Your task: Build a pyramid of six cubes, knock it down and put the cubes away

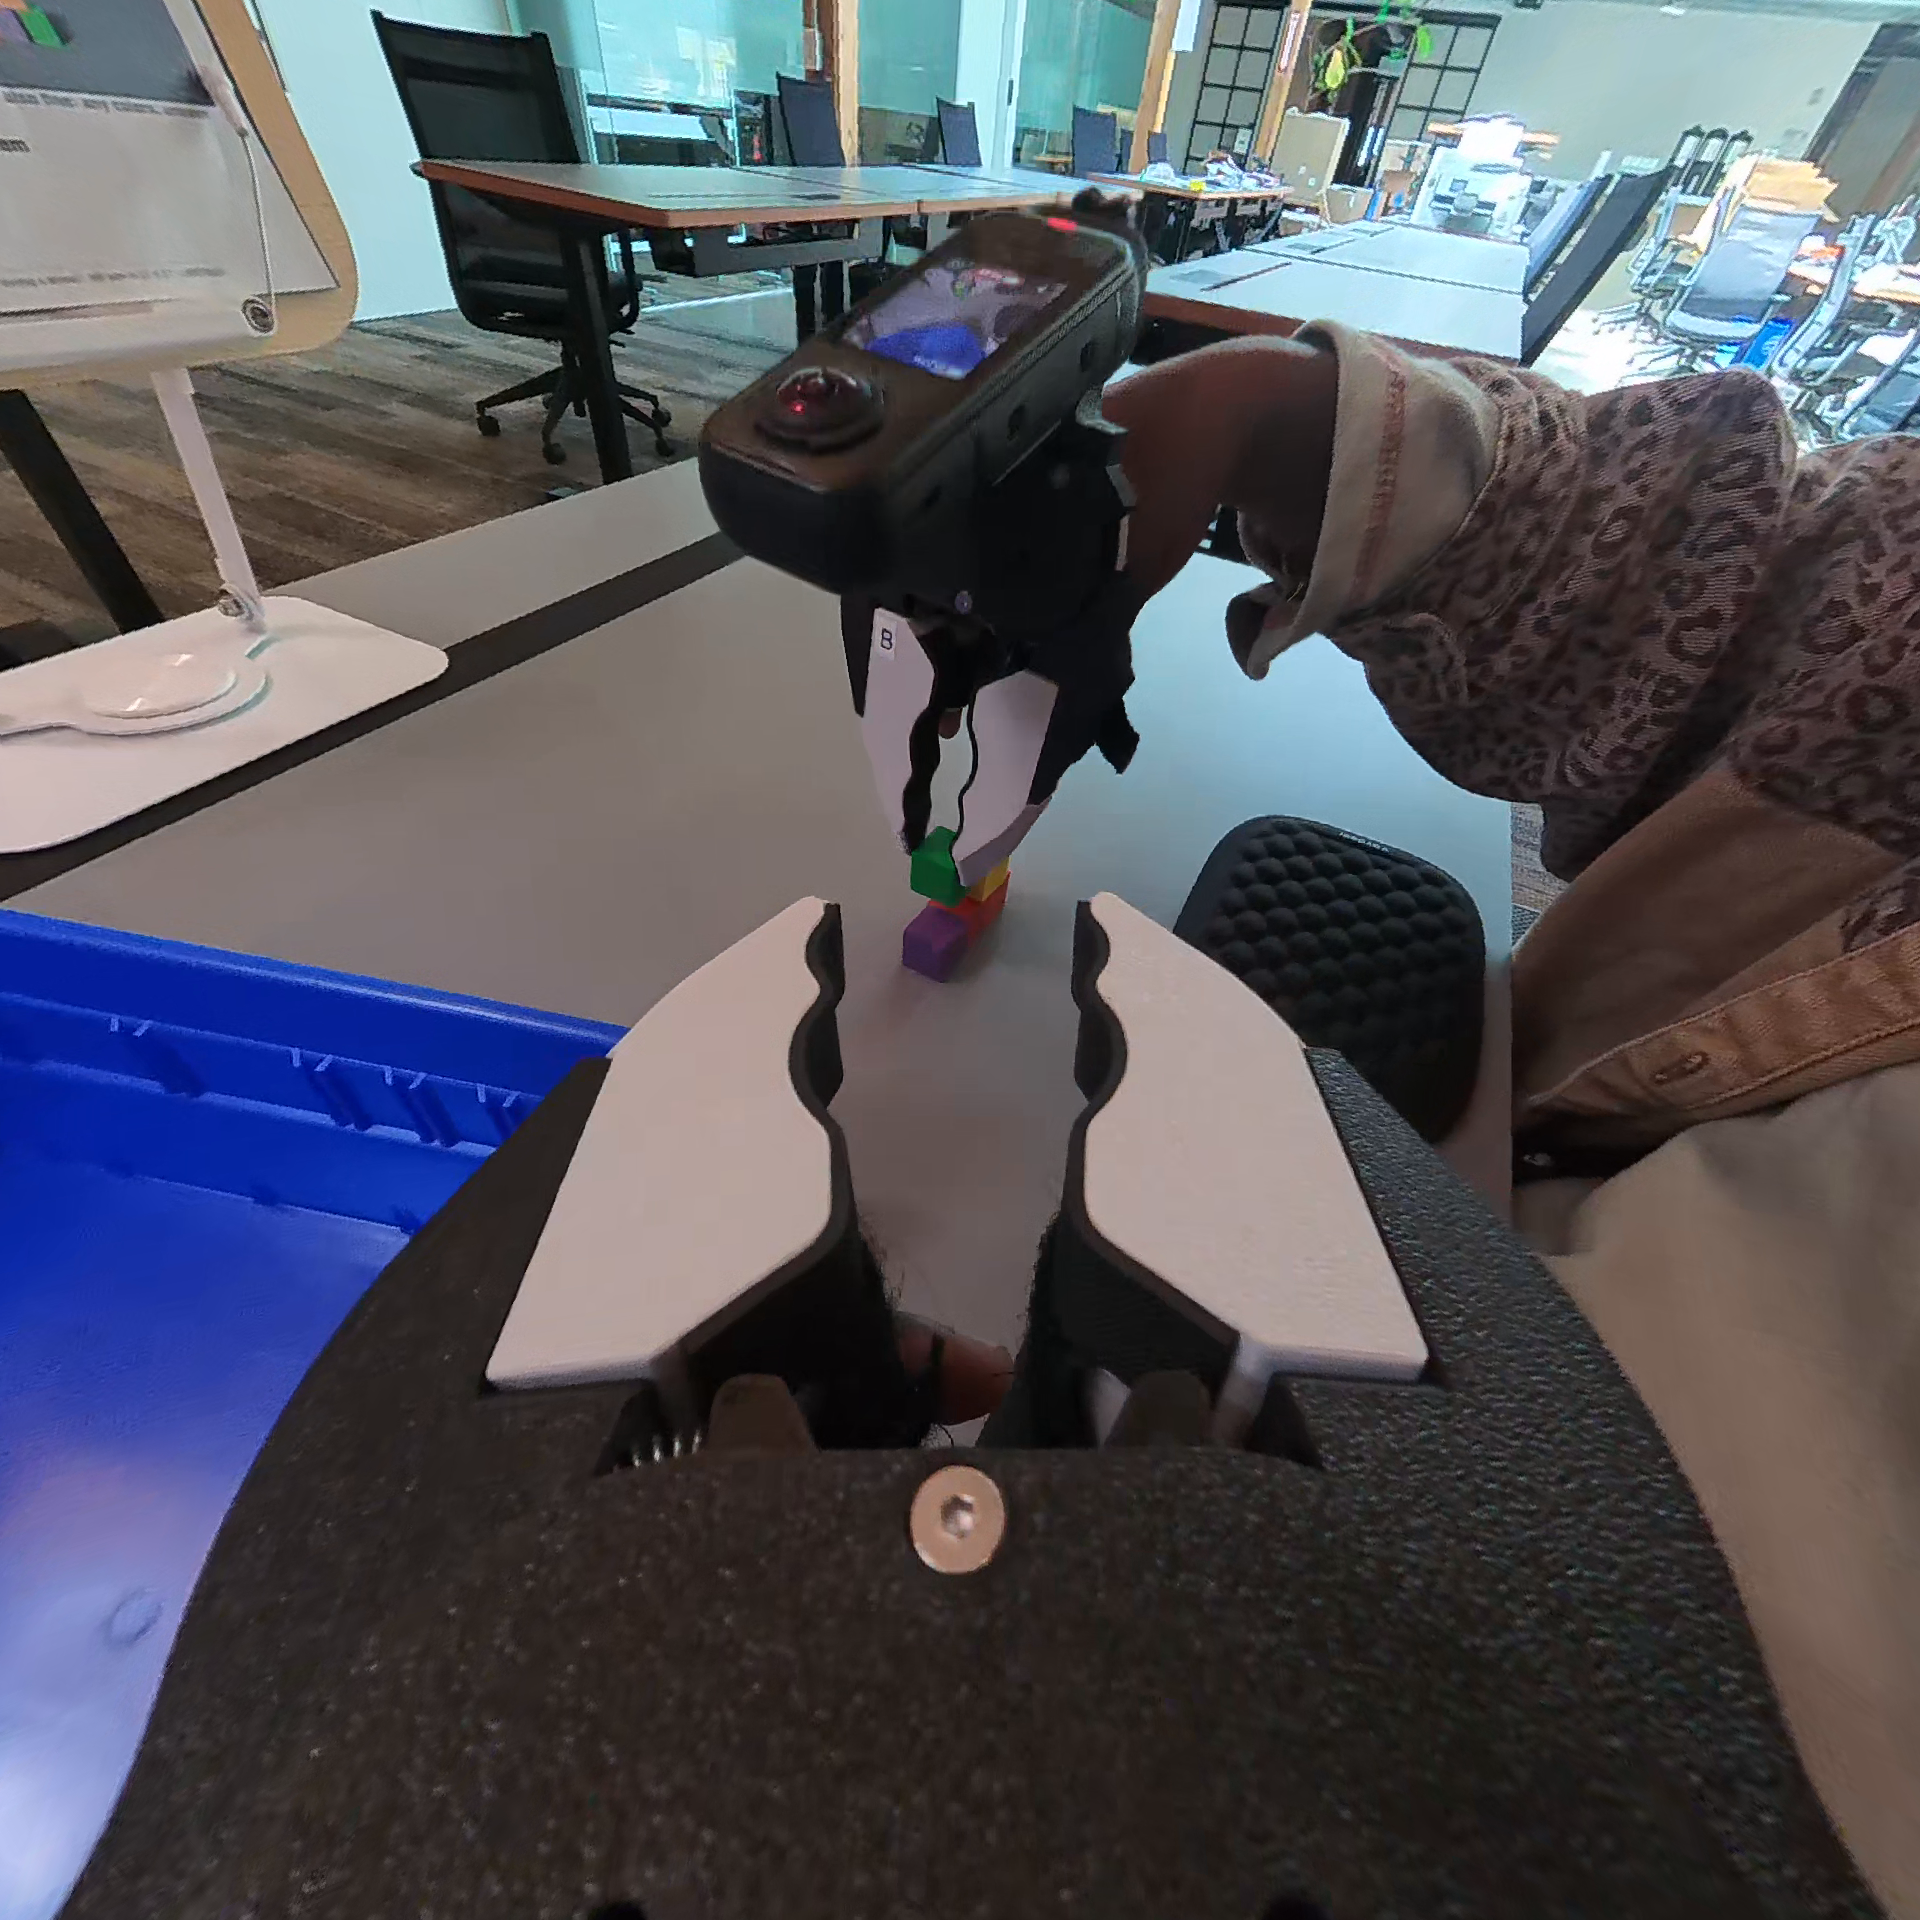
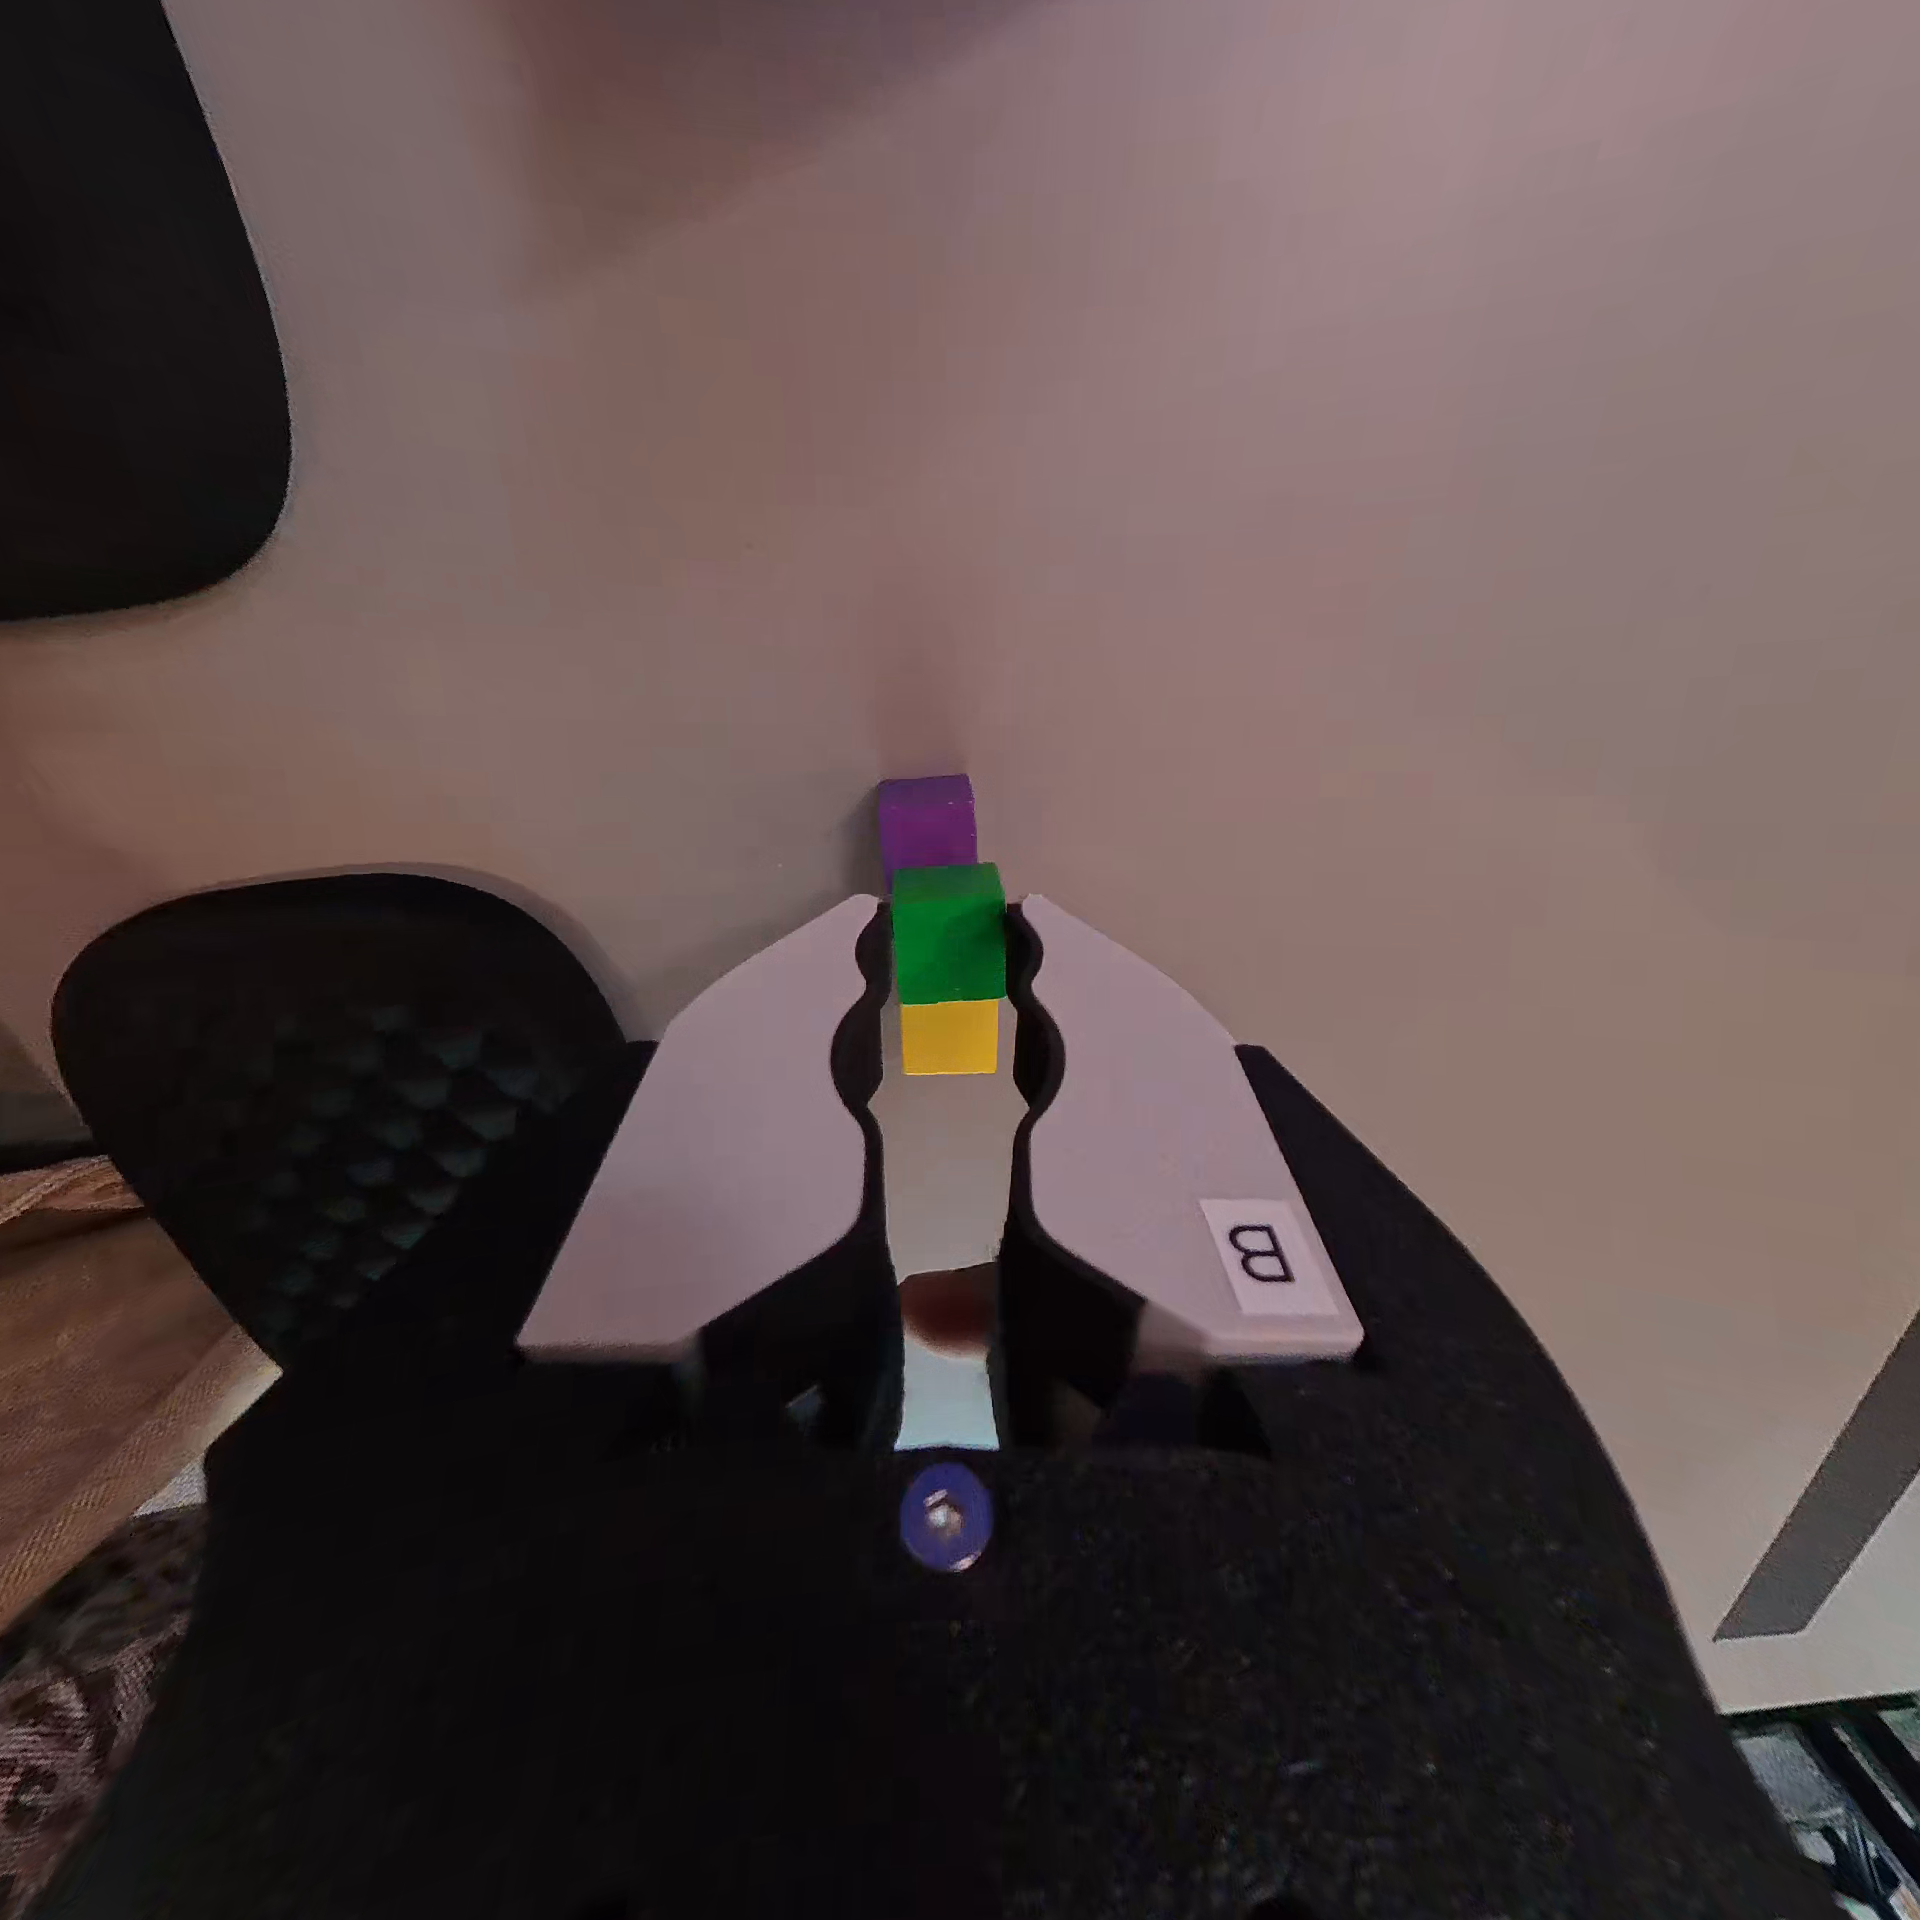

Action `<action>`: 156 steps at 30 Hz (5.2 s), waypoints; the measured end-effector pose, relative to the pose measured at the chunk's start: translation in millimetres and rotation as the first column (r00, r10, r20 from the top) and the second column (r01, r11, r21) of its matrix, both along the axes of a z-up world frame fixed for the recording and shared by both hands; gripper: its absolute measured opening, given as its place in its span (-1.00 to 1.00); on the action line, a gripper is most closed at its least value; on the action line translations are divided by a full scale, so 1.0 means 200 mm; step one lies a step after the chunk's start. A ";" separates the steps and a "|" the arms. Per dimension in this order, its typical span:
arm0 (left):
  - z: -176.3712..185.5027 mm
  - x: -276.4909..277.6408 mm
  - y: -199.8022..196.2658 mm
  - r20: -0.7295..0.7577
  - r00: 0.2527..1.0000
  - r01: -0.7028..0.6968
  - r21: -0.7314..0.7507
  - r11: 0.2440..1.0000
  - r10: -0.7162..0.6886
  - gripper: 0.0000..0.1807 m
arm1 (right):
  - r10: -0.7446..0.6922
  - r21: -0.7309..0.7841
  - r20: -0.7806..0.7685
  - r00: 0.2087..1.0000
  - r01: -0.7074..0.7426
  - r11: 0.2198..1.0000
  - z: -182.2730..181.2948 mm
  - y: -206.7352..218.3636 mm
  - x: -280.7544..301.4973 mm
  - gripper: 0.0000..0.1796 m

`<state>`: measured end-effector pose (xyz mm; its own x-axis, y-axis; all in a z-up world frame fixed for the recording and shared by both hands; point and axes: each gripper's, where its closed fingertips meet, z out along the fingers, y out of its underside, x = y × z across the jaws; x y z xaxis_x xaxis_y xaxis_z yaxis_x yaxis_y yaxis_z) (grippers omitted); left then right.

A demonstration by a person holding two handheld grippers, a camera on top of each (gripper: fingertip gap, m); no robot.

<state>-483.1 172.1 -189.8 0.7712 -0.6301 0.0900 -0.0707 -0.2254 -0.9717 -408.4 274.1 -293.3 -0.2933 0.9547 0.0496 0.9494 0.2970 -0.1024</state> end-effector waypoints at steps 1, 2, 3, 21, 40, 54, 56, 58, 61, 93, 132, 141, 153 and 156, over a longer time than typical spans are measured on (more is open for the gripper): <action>0.00 0.00 0.00 -0.003 1.000 0.000 0.000 1.000 0.000 -0.54 | 0.000 -0.002 0.004 1.000 0.000 1.000 -0.01 0.00 0.00 -0.77; 0.00 0.00 0.00 -0.005 1.000 0.000 -0.001 1.000 0.000 -0.54 | 0.002 -0.001 0.004 1.000 -0.002 1.000 -0.01 -0.01 0.00 -0.77; -0.01 0.00 0.00 -0.007 1.000 0.001 -0.002 1.000 -0.001 -0.54 | 0.004 0.004 0.006 1.000 -0.004 1.000 -0.02 -0.01 0.00 -0.77; -0.02 0.00 0.02 -0.023 1.000 0.003 -0.008 1.000 -0.004 -0.54 | -0.020 0.019 0.032 0.999 0.020 1.000 -0.07 0.00 0.03 -0.77; -0.07 -0.18 0.08 -0.124 0.984 -0.138 -0.061 0.989 0.130 -0.53 | -0.022 -0.004 -0.059 0.998 0.021 1.000 0.00 -0.03 0.01 -0.70; -0.47 -1.14 0.52 -0.543 0.686 -0.727 -0.483 0.488 0.484 -0.50 | -0.137 -0.083 -0.555 0.820 0.109 0.991 0.32 -0.11 0.01 -0.64; -0.53 -1.18 0.53 -0.553 0.686 -0.728 -0.527 0.439 0.473 -0.50 | -0.145 -0.081 -0.568 0.810 0.120 0.989 0.32 -0.11 0.04 -0.65; -0.58 -1.19 0.53 -0.550 0.700 -0.713 -0.565 0.415 0.455 -0.51 | -0.151 -0.080 -0.582 0.799 0.129 0.988 0.32 -0.10 0.05 -0.66; -0.64 -1.22 0.54 -0.568 0.696 -0.717 -0.580 0.386 0.440 -0.50 | -0.142 -0.067 -0.604 0.784 0.127 0.990 0.34 -0.09 0.07 -0.68; 0.44 0.17 -0.04 0.477 0.749 0.306 0.365 0.879 -0.459 -0.78 | -0.536 -0.559 -0.826 0.173 -0.372 0.741 0.96 -0.53 -0.27 -0.67; 0.02 -0.04 -0.02 0.004 1.000 0.008 -0.062 0.998 -0.008 -0.52 | 0.067 0.045 -0.061 0.996 -0.064 0.997 0.04 0.02 0.10 -0.78; 0.00 -0.05 -0.02 -0.002 1.000 0.007 -0.072 0.997 -0.007 -0.52 | 0.063 0.048 -0.066 0.996 -0.060 0.997 0.03 0.03 0.09 -0.77; -0.01 -0.06 0.00 -0.021 1.000 -0.018 -0.080 0.997 0.017 -0.49 | 0.039 0.078 -0.172 0.984 -0.026 0.997 0.09 0.04 0.06 -0.68; -0.01 -0.12 0.04 -0.043 0.992 -0.120 -0.081 0.990 0.116 -0.31 | -0.073 0.045 -0.400 0.914 0.099 0.994 0.21 0.03 0.04 -0.61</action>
<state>-506.1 179.8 -192.6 0.8436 -0.5261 0.1074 -0.0754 -0.3143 -0.9463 -401.2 280.0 -250.9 -0.1535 0.9665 0.2058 0.8567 0.2340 -0.4597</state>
